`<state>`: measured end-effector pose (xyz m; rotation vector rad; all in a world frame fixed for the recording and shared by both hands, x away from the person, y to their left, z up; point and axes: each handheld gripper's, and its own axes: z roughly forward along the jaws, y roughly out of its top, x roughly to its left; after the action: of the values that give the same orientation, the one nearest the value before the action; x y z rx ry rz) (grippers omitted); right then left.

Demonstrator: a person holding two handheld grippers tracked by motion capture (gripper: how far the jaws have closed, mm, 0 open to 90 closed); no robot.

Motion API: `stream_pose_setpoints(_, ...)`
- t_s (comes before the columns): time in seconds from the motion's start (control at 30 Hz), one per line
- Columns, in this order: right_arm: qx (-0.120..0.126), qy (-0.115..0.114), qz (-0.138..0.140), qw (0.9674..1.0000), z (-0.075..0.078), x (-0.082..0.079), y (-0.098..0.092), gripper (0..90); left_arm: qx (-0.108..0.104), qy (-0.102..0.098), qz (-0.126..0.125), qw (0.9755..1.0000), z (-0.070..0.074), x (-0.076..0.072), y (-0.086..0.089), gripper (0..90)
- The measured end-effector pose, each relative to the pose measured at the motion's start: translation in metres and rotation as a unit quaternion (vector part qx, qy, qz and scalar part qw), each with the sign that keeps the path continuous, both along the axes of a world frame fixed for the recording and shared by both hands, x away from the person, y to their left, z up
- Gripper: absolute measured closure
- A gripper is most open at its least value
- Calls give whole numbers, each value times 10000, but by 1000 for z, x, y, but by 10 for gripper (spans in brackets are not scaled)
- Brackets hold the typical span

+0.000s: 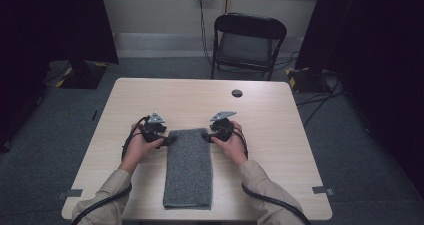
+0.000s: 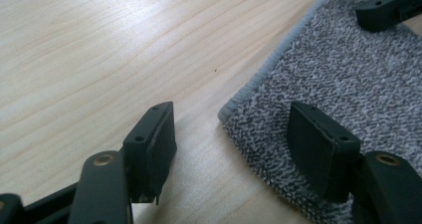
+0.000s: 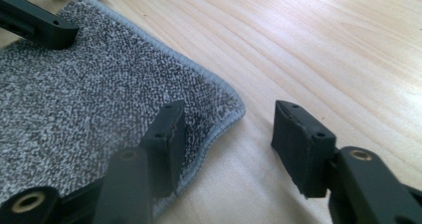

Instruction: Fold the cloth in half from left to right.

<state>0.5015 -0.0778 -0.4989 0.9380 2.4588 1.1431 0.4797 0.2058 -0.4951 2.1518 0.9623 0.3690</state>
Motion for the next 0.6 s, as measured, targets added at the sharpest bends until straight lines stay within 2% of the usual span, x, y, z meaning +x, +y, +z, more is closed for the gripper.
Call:
stream_pose_setpoints(0.07,-19,-33,153,9999,0,-2,2,617,25,0,3,10000,0,0,-1,372)
stream_pose_setpoints(0.23,43,-22,117,9999,0,-5,2,651,-3,-44,-3,10000,-1,-2,0,389)
stream_pose_setpoints(0.4,-14,81,81,9999,2,-5,5,712,-36,-126,-43,9999,-2,-2,1,395)
stream_pose_setpoints(0.6,146,225,93,9996,1,-6,9,857,-108,-175,-5,9998,-3,-3,3,426)
